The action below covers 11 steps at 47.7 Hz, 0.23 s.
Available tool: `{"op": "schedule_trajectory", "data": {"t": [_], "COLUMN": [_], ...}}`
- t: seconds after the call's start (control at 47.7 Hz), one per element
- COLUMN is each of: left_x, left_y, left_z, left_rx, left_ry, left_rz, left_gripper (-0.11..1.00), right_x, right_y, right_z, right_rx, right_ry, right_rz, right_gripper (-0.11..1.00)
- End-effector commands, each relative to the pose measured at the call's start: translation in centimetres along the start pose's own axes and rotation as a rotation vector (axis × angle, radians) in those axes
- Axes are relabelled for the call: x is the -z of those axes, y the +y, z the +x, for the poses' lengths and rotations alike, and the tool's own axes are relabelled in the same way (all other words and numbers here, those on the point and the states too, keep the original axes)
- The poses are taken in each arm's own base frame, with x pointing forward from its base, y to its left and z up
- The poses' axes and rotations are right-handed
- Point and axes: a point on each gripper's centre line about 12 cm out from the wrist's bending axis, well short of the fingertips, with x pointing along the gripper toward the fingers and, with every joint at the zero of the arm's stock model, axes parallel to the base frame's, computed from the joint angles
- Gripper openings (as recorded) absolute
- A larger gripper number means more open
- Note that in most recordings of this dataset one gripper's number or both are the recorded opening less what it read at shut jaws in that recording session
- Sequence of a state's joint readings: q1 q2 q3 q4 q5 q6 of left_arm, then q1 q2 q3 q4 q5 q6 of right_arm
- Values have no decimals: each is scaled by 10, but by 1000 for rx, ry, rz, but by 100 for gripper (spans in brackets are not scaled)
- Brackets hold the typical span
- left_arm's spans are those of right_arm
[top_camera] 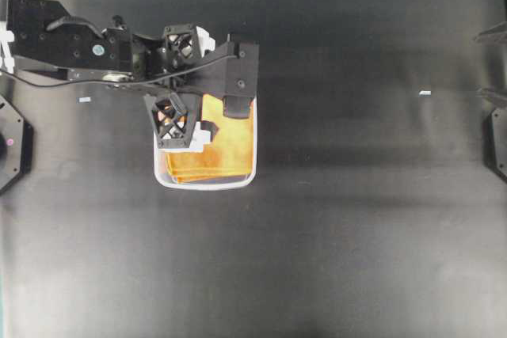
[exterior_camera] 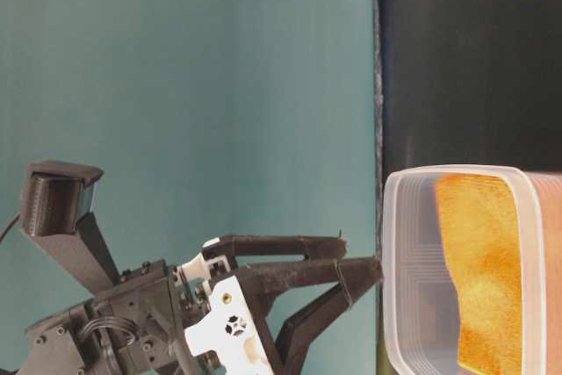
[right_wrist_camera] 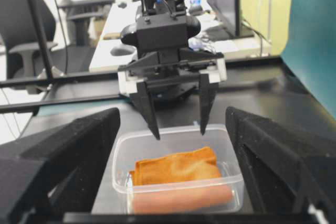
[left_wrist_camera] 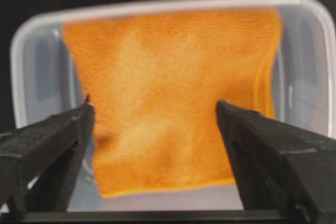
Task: Place the orange towel into the container with the left arm.
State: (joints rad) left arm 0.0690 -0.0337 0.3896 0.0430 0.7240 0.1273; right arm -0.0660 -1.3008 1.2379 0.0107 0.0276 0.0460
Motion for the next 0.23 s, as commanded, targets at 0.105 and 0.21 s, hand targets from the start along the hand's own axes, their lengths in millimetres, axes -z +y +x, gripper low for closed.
{"op": "schedule_trajectory", "data": {"t": [0.105,0.21], "left_x": [-12,-8], "left_y": [2,2], "left_z": [-38,-69], "left_rx": [-16,-29], "left_ry": [-109,-208], "left_rz": [-12,-23], "left_gripper": [89,89], "right_x": [-2,-2], "right_y": [0,0], "right_z": [1,1], "right_rx": [3,2], "right_ry": [-9,-9], "right_rz": [12,27], "right_gripper": [79,79]}}
